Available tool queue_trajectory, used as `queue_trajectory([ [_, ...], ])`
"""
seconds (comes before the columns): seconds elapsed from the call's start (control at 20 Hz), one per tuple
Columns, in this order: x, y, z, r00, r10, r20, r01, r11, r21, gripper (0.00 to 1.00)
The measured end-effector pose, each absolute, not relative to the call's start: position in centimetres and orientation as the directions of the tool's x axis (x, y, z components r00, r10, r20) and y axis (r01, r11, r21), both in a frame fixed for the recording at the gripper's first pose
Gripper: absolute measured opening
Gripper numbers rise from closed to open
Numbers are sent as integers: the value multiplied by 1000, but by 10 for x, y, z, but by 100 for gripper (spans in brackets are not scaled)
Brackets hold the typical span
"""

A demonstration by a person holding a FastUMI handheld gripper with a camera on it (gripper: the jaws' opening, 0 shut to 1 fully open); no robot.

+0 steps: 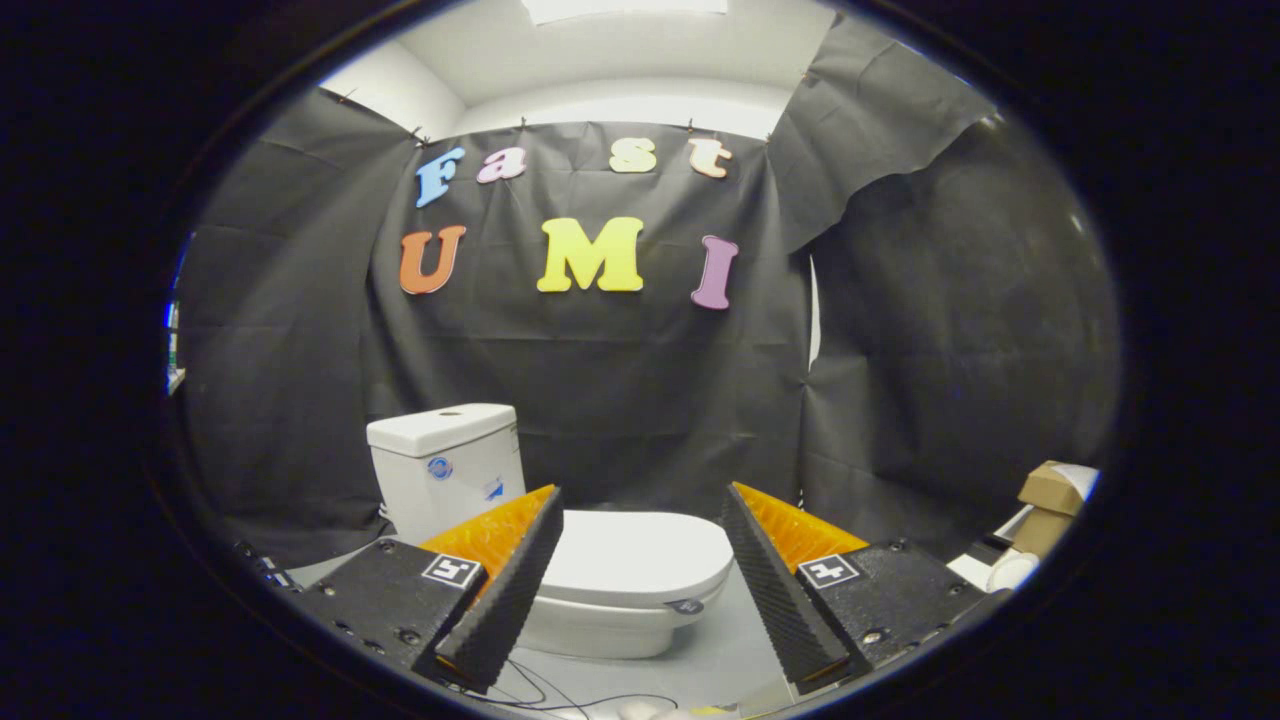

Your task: Open the toilet lid.

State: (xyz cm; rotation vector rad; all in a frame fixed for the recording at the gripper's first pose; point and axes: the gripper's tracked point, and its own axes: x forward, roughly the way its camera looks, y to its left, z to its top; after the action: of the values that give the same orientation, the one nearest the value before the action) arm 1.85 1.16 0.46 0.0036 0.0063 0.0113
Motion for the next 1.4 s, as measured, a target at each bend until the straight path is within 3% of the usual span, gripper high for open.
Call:
queue_trajectory([
  [0.5, 101, 0, 0, 1000, 0, 24, -1, 998, 57, 100],
  [0.8, 159, -21, -44, 1000, -9, -16, 12, 989, 146, 100],
  [1.05, 195, -45, -118, 994, -1, -112, 25, 976, 216, 100],
  [1.4, 222, -73, -245, 933, 28, -359, 125, 911, 394, 100],
])
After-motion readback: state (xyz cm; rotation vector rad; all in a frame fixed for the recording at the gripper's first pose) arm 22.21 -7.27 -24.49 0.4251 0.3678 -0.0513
